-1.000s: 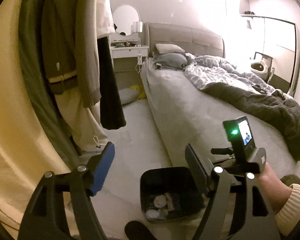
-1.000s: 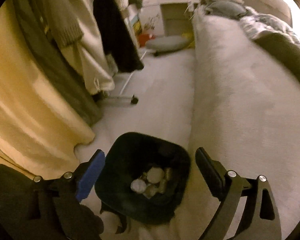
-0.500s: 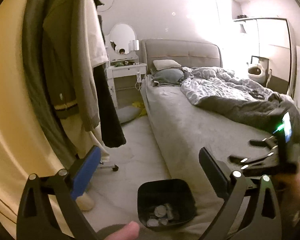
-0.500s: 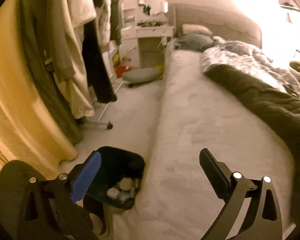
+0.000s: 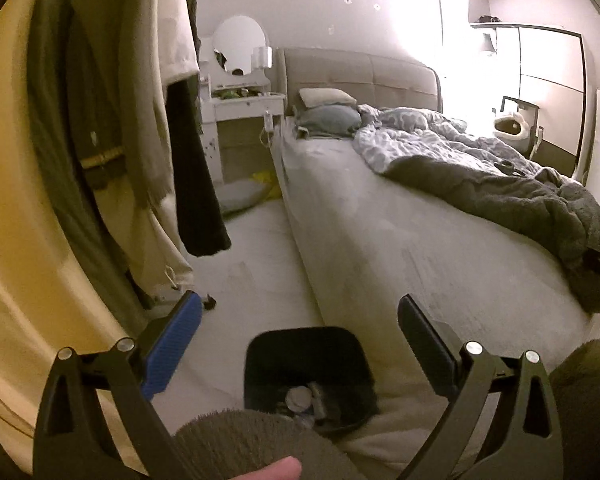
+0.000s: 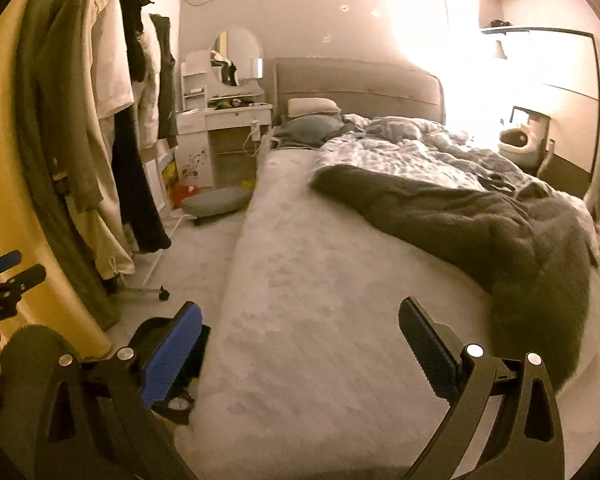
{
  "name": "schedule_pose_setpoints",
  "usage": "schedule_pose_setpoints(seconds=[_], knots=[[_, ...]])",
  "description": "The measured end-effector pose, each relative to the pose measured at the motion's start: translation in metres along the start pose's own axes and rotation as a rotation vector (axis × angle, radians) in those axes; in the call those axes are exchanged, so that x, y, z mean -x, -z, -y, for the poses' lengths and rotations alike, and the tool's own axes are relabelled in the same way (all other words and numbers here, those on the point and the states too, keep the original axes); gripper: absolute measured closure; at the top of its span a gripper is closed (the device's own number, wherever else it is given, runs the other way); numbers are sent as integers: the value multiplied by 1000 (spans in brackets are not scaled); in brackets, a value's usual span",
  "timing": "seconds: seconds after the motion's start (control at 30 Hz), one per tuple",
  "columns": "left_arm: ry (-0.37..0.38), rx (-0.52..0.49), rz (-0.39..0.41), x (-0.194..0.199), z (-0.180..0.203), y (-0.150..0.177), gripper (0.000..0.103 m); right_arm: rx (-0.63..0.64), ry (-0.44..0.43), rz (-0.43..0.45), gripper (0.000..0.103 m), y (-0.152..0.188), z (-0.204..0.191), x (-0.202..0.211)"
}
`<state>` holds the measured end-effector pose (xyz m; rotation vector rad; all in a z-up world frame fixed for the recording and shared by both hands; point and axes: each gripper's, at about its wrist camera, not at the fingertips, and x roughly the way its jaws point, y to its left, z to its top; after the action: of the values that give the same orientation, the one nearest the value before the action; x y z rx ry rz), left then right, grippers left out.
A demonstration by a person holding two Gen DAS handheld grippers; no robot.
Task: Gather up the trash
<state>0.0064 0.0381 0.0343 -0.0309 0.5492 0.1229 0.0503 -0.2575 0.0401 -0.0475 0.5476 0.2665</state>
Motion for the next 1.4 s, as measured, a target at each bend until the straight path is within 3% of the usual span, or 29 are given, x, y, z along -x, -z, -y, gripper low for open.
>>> schedule_pose_setpoints(seconds=[0.13, 0.27, 0.53, 0.73, 1.4], knots=[[37, -8, 20, 1, 9, 2, 3, -21, 19, 11, 3, 13, 16, 14], [67, -13, -5, -5, 17, 6, 3, -47, -21, 74, 3, 20, 33, 31], [105, -26, 4, -4, 26, 9, 3, -116, -59, 95, 3, 25, 48, 33], [115, -20, 42, 3, 27, 10, 3, -86, -73, 101, 3, 25, 41, 35], [110, -22, 51, 6, 30, 9, 3, -52, -100, 104, 3, 22, 33, 36]])
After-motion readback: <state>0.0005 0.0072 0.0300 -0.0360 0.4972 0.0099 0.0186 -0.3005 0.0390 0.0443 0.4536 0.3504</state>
